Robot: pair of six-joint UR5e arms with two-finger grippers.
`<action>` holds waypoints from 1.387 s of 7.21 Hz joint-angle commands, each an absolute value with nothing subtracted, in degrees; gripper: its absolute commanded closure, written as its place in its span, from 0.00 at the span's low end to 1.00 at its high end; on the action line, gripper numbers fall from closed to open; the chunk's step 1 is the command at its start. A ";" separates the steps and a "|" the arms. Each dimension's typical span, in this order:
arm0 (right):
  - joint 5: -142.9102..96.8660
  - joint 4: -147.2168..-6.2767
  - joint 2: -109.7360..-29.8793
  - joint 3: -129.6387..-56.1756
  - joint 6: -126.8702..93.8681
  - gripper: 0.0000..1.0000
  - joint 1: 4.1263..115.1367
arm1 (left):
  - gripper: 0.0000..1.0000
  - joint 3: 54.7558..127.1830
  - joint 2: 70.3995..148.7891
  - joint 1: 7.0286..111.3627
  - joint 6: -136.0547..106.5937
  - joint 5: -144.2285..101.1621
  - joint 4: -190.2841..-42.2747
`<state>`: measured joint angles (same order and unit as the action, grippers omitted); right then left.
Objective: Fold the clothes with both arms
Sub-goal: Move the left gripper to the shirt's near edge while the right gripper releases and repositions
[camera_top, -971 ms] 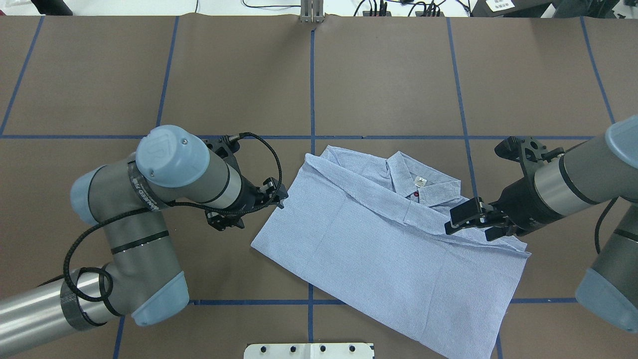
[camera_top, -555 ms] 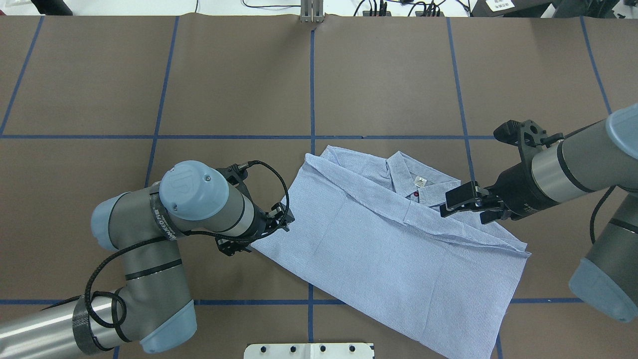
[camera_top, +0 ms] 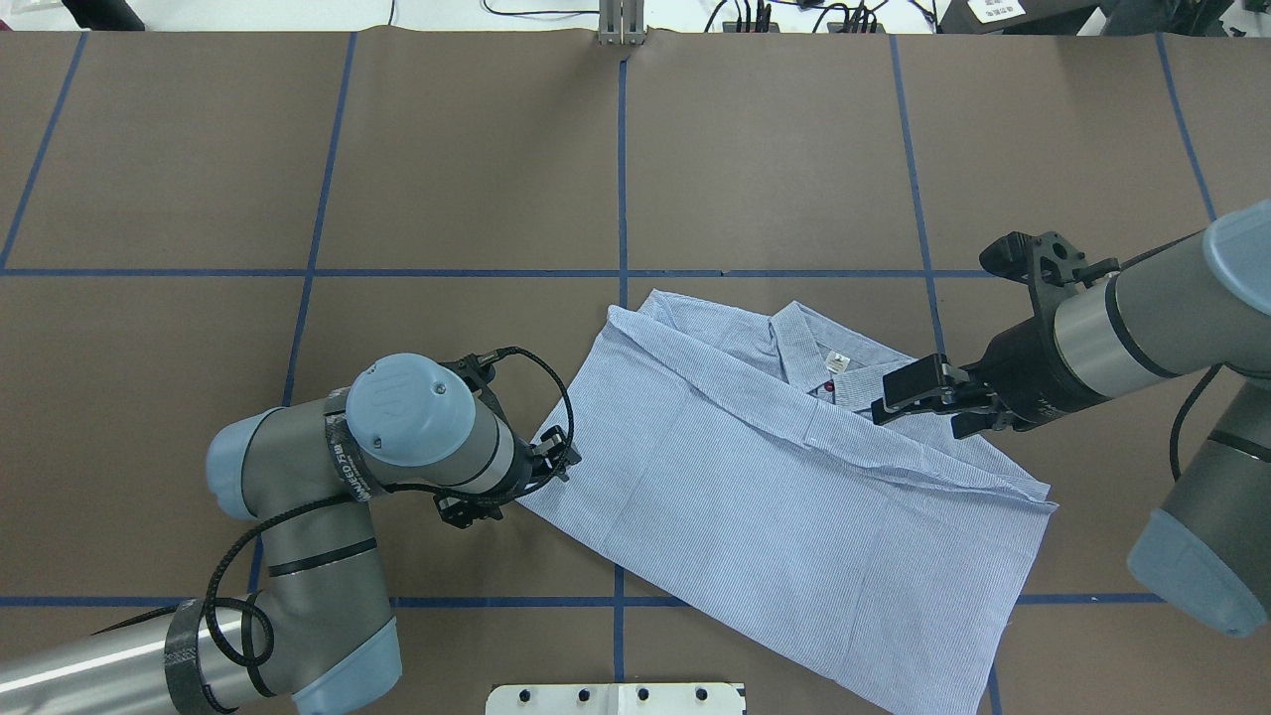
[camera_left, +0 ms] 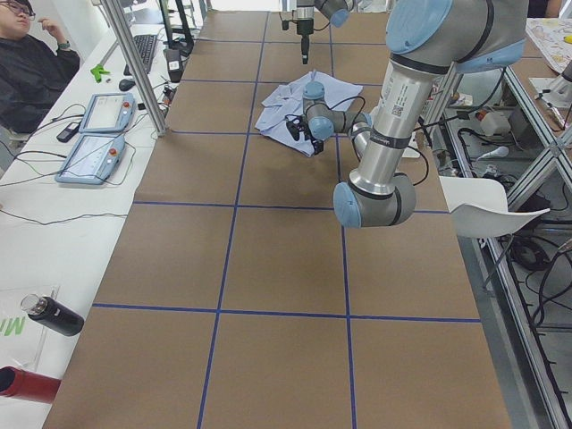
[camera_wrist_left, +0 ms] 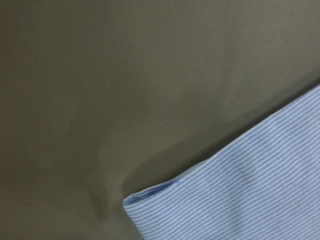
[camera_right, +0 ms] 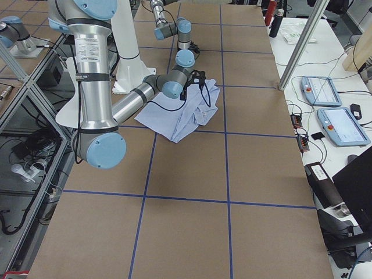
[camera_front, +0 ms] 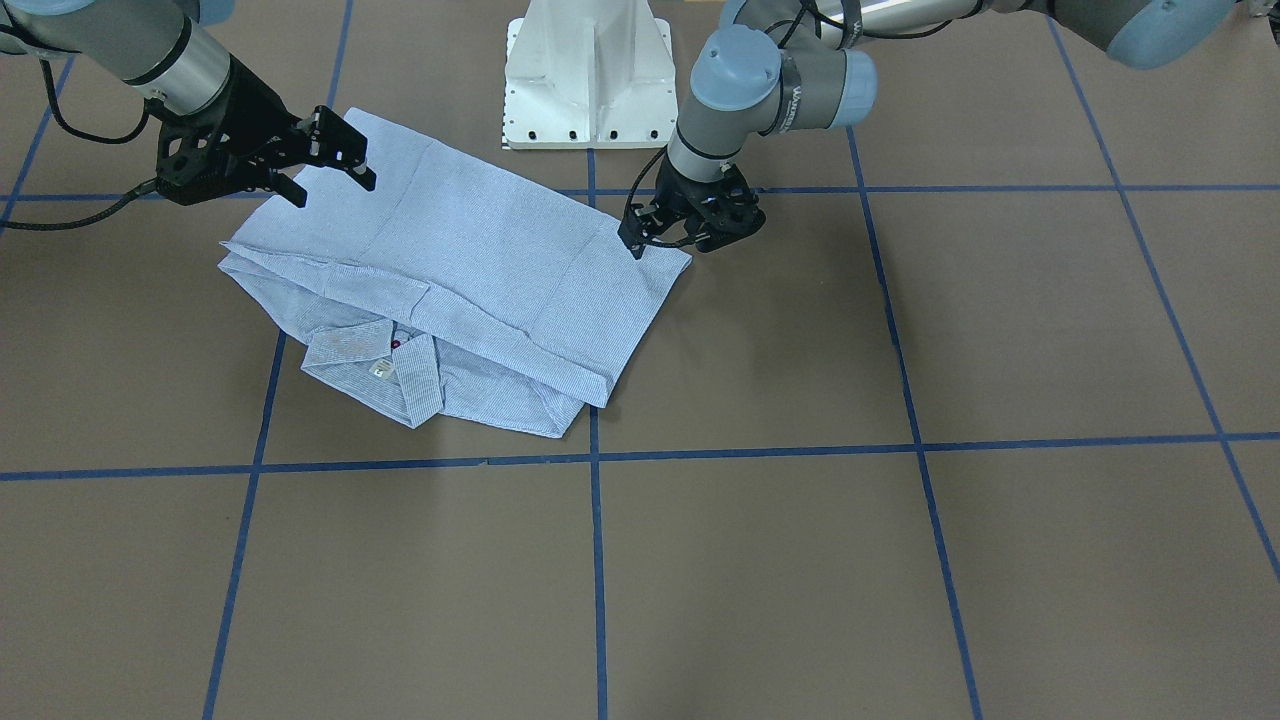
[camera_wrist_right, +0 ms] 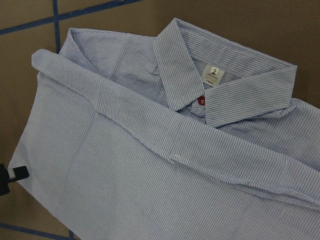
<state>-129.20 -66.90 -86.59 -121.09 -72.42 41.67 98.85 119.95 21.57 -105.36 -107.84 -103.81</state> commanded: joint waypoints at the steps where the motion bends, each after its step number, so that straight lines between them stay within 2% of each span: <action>1: -129.20 -66.97 -86.57 -121.03 -72.42 0.00 41.75 | 0.22 98.61 119.88 21.53 -105.56 -107.67 -103.80; 4: -129.20 -66.97 -86.57 -121.03 -72.42 0.00 41.75 | 0.29 98.70 119.71 21.97 -105.64 -105.47 -103.45; 10: -129.20 -67.06 -86.66 -120.59 -72.42 0.00 41.84 | 0.31 98.96 119.53 22.33 -106.96 -104.77 -103.27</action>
<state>-129.20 -66.99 -86.63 -120.65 -72.42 41.78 98.88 119.54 22.45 -106.52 -104.76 -103.27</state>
